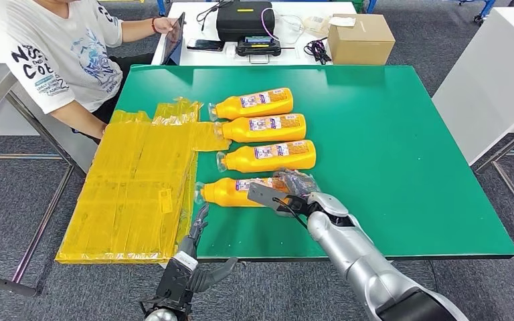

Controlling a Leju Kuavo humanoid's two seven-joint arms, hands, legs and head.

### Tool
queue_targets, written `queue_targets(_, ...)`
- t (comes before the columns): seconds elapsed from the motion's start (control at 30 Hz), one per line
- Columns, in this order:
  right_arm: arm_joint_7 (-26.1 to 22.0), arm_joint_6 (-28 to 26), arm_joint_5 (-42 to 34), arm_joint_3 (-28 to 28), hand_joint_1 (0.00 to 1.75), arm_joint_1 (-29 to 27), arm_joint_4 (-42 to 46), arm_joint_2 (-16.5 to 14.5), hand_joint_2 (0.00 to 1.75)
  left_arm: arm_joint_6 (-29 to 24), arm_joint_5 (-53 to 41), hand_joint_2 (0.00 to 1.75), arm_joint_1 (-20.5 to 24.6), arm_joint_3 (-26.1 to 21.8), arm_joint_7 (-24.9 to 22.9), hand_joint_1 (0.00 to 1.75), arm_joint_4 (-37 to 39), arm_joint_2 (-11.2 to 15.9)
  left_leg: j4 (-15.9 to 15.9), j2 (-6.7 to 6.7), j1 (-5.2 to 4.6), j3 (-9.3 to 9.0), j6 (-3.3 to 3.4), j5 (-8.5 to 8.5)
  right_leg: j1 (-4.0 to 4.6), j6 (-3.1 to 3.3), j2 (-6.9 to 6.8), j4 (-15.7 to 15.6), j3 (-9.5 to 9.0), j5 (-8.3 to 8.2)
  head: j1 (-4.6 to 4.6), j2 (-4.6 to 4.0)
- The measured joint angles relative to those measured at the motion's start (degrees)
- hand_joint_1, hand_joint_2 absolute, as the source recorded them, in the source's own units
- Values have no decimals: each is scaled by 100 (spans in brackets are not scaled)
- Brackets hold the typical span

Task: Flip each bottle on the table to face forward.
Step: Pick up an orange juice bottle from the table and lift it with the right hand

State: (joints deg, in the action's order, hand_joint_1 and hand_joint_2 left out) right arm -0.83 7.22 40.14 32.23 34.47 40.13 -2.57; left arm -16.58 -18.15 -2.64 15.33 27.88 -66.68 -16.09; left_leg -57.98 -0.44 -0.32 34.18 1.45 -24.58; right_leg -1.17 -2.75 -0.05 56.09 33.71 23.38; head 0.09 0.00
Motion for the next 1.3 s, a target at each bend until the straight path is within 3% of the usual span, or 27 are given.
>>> queue_targets(0.07,-2,-41,-66,15,139,-1,0,15,175,-3,13,175,1,21,4,0,1,0,0,-1,0,0,0,0,0,0,0,0,-1,0,0,0)
queue_targets(0.2,30,-179,-131,30,144,-36,1,31,175,-6,21,175,1,46,10,0,2,0,0,-2,0,1,0,0,0,0,0,0,0,0,1,0)
queue_targets(0.33,72,-309,-158,30,174,-79,9,43,175,-14,31,175,-1,49,10,0,2,0,0,-3,0,1,0,0,0,0,0,0,0,0,-1,0)
queue_targets(0.7,-249,-1170,-404,-198,175,-760,772,97,175,-91,91,175,-38,47,11,0,-3,0,0,-8,-1,20,0,0,-1,-1,-2,0,14,0,-1,0)
queue_targets(1.0,-1730,-2450,-963,-980,175,-1932,2918,-138,175,-202,320,175,-131,40,216,0,-52,-12,0,-13,0,41,-1,-3,0,-1,-3,1,34,3,-2,0)
queue_targets(1.3,-2080,-3133,-836,-1552,175,-2605,4013,-384,175,-166,663,175,-237,19,237,0,-289,-68,0,-12,-2,40,0,-2,-2,-2,-2,-1,31,2,0,0)
